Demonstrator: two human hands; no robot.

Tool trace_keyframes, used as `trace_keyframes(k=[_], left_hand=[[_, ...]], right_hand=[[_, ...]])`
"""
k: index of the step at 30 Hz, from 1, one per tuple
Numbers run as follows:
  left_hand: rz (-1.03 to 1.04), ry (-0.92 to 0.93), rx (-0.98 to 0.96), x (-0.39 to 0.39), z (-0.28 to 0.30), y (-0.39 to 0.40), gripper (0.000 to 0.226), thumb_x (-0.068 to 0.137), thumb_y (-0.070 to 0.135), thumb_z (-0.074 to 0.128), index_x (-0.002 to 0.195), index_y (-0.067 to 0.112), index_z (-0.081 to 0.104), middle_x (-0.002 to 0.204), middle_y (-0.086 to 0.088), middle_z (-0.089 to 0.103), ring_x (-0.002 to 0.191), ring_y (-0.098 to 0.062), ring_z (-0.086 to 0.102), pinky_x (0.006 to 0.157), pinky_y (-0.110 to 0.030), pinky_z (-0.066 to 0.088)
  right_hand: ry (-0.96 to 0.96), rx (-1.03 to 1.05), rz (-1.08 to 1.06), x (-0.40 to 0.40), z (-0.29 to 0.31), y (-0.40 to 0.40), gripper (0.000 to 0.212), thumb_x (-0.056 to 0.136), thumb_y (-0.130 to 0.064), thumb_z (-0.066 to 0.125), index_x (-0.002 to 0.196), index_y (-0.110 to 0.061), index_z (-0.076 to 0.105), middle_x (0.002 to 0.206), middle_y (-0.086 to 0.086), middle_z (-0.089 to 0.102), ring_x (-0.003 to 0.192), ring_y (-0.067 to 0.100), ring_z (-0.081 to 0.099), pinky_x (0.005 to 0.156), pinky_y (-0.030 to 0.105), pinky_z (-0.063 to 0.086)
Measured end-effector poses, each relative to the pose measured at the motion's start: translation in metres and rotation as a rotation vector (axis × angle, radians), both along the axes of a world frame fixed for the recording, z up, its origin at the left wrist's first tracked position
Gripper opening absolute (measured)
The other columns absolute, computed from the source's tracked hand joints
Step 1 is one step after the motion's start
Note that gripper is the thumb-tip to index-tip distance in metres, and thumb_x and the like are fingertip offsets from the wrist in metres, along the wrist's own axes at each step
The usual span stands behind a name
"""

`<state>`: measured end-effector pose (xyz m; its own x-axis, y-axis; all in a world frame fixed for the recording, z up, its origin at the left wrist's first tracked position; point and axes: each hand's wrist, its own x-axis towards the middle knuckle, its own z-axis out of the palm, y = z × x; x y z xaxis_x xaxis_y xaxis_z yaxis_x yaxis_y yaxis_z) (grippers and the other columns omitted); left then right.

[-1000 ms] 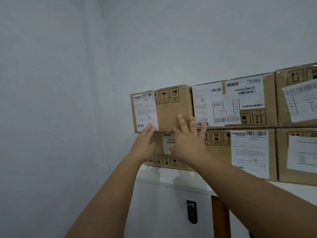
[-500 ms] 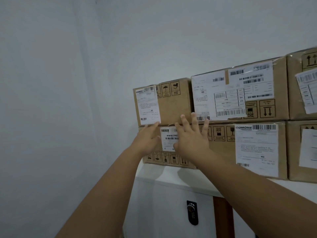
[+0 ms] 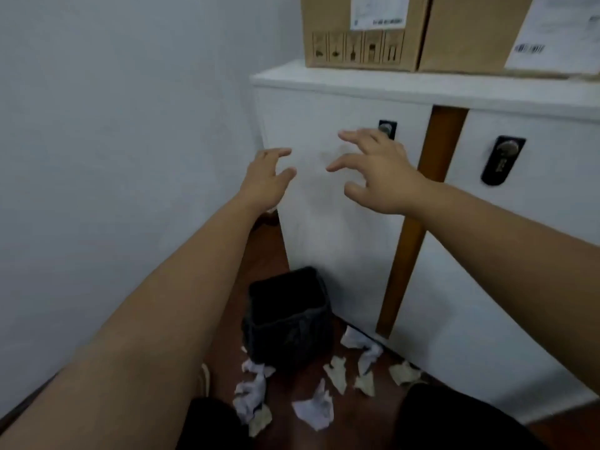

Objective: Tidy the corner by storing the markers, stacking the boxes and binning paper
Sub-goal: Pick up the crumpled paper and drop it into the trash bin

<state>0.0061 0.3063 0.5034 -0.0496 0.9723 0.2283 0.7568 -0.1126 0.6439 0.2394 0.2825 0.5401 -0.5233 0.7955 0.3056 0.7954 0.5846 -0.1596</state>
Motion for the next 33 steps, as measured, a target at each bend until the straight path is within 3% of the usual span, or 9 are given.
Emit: trace_keyframes(k=[5, 12, 15, 22, 24, 26, 27, 30, 33], left_hand=[[0.106, -0.033, -0.128, -0.028, -0.086, -0.063, 0.042, 0.100, 0.027, 0.052, 0.140, 0.016, 0.048, 0.142, -0.011, 0.040, 0.131, -0.020, 0.042, 0.104, -0.017, 0.024], [0.250, 0.068, -0.549, -0.092, -0.219, -0.154, 0.049, 0.095, 0.035, 0.057, 0.141, 0.022, 0.045, 0.146, -0.015, 0.035, 0.129, -0.036, 0.044, 0.109, -0.043, 0.038], [0.275, 0.120, -0.753, -0.114, -0.277, -0.191, 0.055, 0.094, 0.035, 0.059, 0.145, 0.021, 0.041, 0.148, -0.017, 0.031, 0.130, -0.041, 0.043, 0.108, -0.045, 0.038], [0.020, 0.407, -1.045, -0.141, -0.396, -0.253, 0.046, 0.098, 0.035, 0.045, 0.141, 0.020, 0.045, 0.142, -0.002, 0.049, 0.127, -0.032, 0.041, 0.105, -0.039, 0.035], [0.024, 0.391, -1.089, -0.151, -0.435, -0.257, 0.046, 0.096, 0.042, 0.039, 0.137, 0.023, 0.052, 0.138, 0.000, 0.053, 0.124, -0.033, 0.043, 0.104, -0.040, 0.036], [0.070, 0.341, -1.118, -0.153, -0.469, -0.259, 0.059, 0.087, 0.056, 0.033, 0.134, 0.027, 0.055, 0.133, -0.002, 0.055, 0.121, -0.032, 0.045, 0.101, -0.039, 0.037], [0.111, 0.295, -1.128, -0.153, -0.487, -0.261, 0.063, 0.084, 0.060, 0.033, 0.134, 0.030, 0.054, 0.133, -0.003, 0.055, 0.122, -0.031, 0.044, 0.102, -0.039, 0.037], [0.207, 0.128, -1.157, -0.147, -0.522, -0.261, 0.063, 0.079, 0.068, 0.033, 0.135, 0.044, 0.050, 0.149, 0.000, 0.045, 0.137, -0.031, 0.033, 0.112, -0.041, 0.030], [0.371, -0.152, -1.205, -0.150, -0.568, -0.259, 0.041, 0.078, 0.068, 0.046, 0.118, 0.075, 0.044, 0.150, -0.004, 0.046, 0.137, -0.034, 0.039, 0.113, -0.048, 0.034]], right_hand=[[0.018, -0.272, -0.037, 0.002, -0.106, -0.029, 0.040, 0.090, -0.030, 0.056, 0.130, -0.034, 0.056, 0.157, 0.002, 0.025, 0.144, 0.027, 0.016, 0.113, 0.047, 0.019], [-0.155, -0.806, -0.218, -0.006, -0.258, -0.067, 0.052, 0.093, -0.035, 0.056, 0.143, -0.027, 0.043, 0.153, 0.010, 0.034, 0.140, 0.031, 0.032, 0.113, 0.041, 0.030], [-0.154, -1.007, -0.242, -0.019, -0.318, -0.087, 0.048, 0.090, -0.034, 0.059, 0.137, -0.028, 0.051, 0.143, 0.006, 0.050, 0.118, 0.025, 0.053, 0.097, 0.033, 0.045], [-0.188, -1.144, -0.151, -0.052, -0.477, -0.119, 0.038, 0.086, -0.031, 0.057, 0.124, -0.029, 0.064, 0.133, 0.003, 0.060, 0.121, 0.027, 0.054, 0.102, 0.033, 0.043], [-0.175, -1.141, -0.165, -0.050, -0.551, -0.123, 0.043, 0.080, -0.040, 0.046, 0.118, -0.033, 0.067, 0.119, 0.005, 0.069, 0.106, 0.025, 0.065, 0.092, 0.030, 0.050], [-0.042, -1.244, -0.134, -0.046, -0.612, -0.124, 0.038, 0.075, -0.033, 0.045, 0.102, -0.038, 0.071, 0.088, 0.006, 0.077, 0.073, 0.023, 0.074, 0.064, 0.024, 0.057], [0.016, -1.209, -0.113, -0.051, -0.622, -0.127, 0.033, 0.076, -0.026, 0.048, 0.095, -0.037, 0.072, 0.083, 0.007, 0.076, 0.069, 0.024, 0.074, 0.060, 0.025, 0.057], [-0.213, -1.133, -0.157, -0.076, -0.606, -0.128, 0.035, 0.087, -0.020, 0.056, 0.117, -0.034, 0.065, 0.131, 0.008, 0.060, 0.126, 0.027, 0.052, 0.102, 0.030, 0.043], [-0.313, -1.200, -0.144, -0.088, -0.620, -0.122, 0.041, 0.085, -0.042, 0.050, 0.126, -0.040, 0.059, 0.153, 0.007, 0.036, 0.138, 0.028, 0.035, 0.108, 0.035, 0.034]])
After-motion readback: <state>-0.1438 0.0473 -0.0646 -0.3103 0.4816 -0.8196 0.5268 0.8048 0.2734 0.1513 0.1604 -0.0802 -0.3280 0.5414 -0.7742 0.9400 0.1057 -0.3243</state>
